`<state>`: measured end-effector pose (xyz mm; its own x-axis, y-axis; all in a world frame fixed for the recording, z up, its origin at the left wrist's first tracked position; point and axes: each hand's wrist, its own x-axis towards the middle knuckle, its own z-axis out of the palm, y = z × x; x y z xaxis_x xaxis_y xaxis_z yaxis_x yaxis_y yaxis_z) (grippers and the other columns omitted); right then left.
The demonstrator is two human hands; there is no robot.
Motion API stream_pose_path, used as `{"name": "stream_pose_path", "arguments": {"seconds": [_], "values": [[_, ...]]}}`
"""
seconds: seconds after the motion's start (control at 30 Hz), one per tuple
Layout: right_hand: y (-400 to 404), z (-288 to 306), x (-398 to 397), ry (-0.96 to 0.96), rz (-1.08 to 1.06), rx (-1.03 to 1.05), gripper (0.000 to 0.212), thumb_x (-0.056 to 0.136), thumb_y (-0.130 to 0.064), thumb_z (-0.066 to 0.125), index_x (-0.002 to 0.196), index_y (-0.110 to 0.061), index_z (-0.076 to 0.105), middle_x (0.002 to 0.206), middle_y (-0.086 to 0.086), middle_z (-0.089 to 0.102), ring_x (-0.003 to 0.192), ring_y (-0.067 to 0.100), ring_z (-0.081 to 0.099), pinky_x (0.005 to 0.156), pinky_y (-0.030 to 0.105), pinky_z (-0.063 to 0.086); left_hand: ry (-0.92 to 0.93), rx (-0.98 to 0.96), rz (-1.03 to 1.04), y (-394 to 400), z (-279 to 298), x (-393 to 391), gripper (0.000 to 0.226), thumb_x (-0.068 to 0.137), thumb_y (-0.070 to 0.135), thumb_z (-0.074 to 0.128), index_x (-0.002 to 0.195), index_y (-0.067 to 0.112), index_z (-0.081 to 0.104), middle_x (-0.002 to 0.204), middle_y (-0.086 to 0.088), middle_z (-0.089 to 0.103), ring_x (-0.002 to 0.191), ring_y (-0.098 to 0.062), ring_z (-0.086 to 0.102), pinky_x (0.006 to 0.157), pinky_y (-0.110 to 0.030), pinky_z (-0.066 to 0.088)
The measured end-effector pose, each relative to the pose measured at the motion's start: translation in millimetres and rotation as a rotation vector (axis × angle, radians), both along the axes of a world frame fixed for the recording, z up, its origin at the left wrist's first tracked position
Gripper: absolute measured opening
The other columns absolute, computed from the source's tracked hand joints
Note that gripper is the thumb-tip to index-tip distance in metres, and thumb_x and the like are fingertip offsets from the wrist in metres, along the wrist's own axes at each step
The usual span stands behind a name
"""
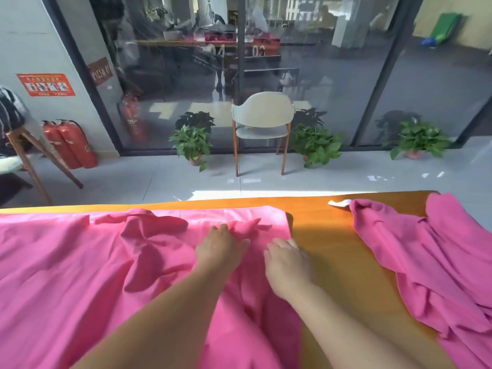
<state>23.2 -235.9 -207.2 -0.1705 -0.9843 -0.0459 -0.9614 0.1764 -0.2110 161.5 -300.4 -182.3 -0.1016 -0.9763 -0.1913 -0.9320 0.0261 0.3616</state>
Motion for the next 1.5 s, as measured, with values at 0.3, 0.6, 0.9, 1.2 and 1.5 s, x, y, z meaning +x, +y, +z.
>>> {"name": "stream_pose_path", "arguments": {"seconds": [0.3, 0.6, 0.9, 1.2, 1.5], "values": [[-64.9, -11.0, -20.7, -0.111, 0.044, 0.039, 0.049, 0.105, -0.023, 0.024, 0.154, -0.016, 0.029, 0.163, -0.001, 0.022, 0.15, 0.017, 0.014, 0.12, 0.031, 0.011, 0.48, -0.082, 0.297, -10.3, -3.3, 1.3, 0.025, 0.091, 0.026, 0.049, 0.07, 0.012, 0.052, 0.061, -0.003, 0.053, 0.065, -0.027, 0.05, 0.056, -0.033, 0.034], [-55.2, 31.8, 14.8, -0.709, -0.158, -0.13, 0.059, 0.102, -0.053, 0.032, 0.105, -0.007, 0.069, 0.111, 0.011, 0.069, 0.11, 0.027, 0.06, 0.093, 0.037, 0.045, 0.773, -0.044, 0.193, -11.7, 8.3, 9.0, 0.024, 0.092, 0.015, 0.054, 0.069, 0.012, 0.061, 0.056, 0.0, 0.058, 0.051, -0.017, 0.049, 0.052, -0.029, 0.039], [-57.8, 24.3, 14.1, -0.969, -0.557, -0.201, 0.022, 0.096, -0.027, 0.053, 0.1, -0.011, 0.067, 0.078, 0.001, 0.062, 0.071, 0.022, 0.057, 0.054, 0.025, 0.04, 0.54, -0.102, -0.088, 1.6, 11.8, 1.7, 0.038, 0.09, 0.001, 0.046, 0.114, 0.02, 0.068, 0.113, 0.002, 0.067, 0.086, -0.012, 0.065, 0.078, -0.017, 0.043], [-101.3, 10.2, -7.7, -0.969, -0.734, -0.077, 0.054, 0.079, -0.03, 0.073, 0.125, -0.005, 0.059, 0.114, 0.01, 0.067, 0.097, 0.027, 0.064, 0.075, 0.032, 0.054, 0.108, -0.055, -0.277, -47.1, -19.0, 30.9, 0.041, 0.091, 0.011, 0.044, 0.126, 0.02, 0.063, 0.131, 0.0, 0.056, 0.12, -0.022, 0.05, 0.105, -0.035, 0.041], [-94.6, 4.6, -17.7, -1.082, -0.772, -0.135, 0.014, 0.085, -0.015, 0.057, 0.094, -0.006, 0.06, 0.08, 0.005, 0.056, 0.063, 0.02, 0.049, 0.055, 0.024, 0.039, 0.097, -0.102, -0.562, -70.3, -21.8, -17.3, 0.04, 0.093, 0.002, 0.042, 0.121, 0.018, 0.066, 0.128, 0.004, 0.059, 0.122, -0.018, 0.05, 0.105, -0.029, 0.038]]}}
